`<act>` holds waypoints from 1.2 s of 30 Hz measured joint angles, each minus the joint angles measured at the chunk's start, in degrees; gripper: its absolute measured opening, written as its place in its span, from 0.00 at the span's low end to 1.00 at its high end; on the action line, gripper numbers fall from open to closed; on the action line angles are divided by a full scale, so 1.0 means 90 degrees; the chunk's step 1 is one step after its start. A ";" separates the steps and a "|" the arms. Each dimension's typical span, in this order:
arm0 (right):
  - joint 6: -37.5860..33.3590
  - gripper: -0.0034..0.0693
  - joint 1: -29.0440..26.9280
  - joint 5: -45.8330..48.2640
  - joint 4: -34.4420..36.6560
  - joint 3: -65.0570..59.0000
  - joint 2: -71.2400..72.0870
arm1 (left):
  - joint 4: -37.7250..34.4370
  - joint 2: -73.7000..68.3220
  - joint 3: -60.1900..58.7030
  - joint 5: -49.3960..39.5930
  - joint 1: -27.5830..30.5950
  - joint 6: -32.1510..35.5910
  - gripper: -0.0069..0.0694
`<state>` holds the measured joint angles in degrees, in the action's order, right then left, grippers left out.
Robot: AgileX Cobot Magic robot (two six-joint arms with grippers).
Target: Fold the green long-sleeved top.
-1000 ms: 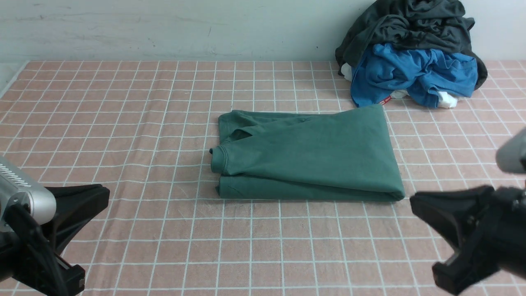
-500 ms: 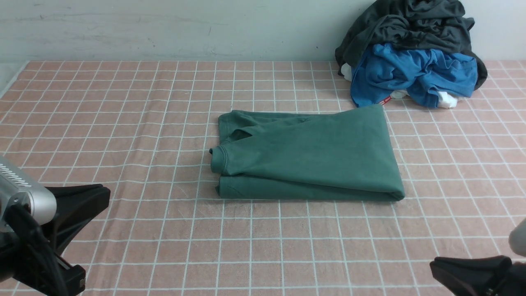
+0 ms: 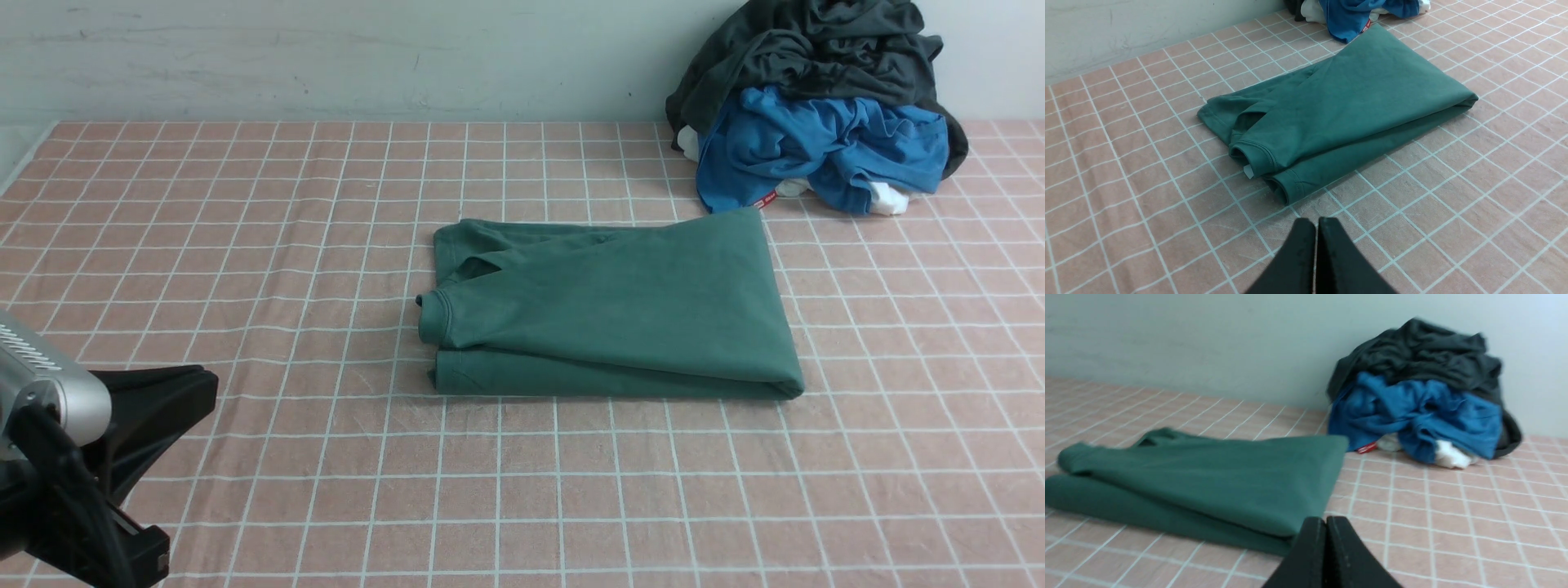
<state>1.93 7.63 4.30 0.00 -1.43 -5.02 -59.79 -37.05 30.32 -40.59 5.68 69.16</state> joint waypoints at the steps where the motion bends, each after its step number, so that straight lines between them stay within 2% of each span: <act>1: -0.0001 0.03 -0.0083 0.0090 0.0000 0.0000 0.0100 | 0.0000 0.0000 0.0000 0.0000 0.0000 0.0000 0.09; 6: -0.0031 0.03 -0.0802 0.1743 0.0214 0.0000 0.0618 | -0.0006 0.0000 0.0000 0.0000 0.0000 0.0000 0.09; 25: -0.0025 0.03 -0.0928 0.1868 0.0208 0.0019 0.0624 | -0.0130 0.0139 -0.0121 0.0078 -0.0007 0.0000 0.09; 31: -0.0025 0.03 -0.0928 0.1875 0.0208 0.0019 0.0624 | -0.0241 0.1212 -0.0758 0.0251 -0.0067 0.0000 0.09; 36: -0.0025 0.03 -0.0928 0.1875 0.0208 0.0019 0.0624 | -0.0241 0.2692 -0.1565 0.1235 -0.0095 0.0052 0.09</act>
<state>1.71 -0.73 21.18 1.87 -1.26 0.59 -61.97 -12.81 16.23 -29.48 4.83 69.63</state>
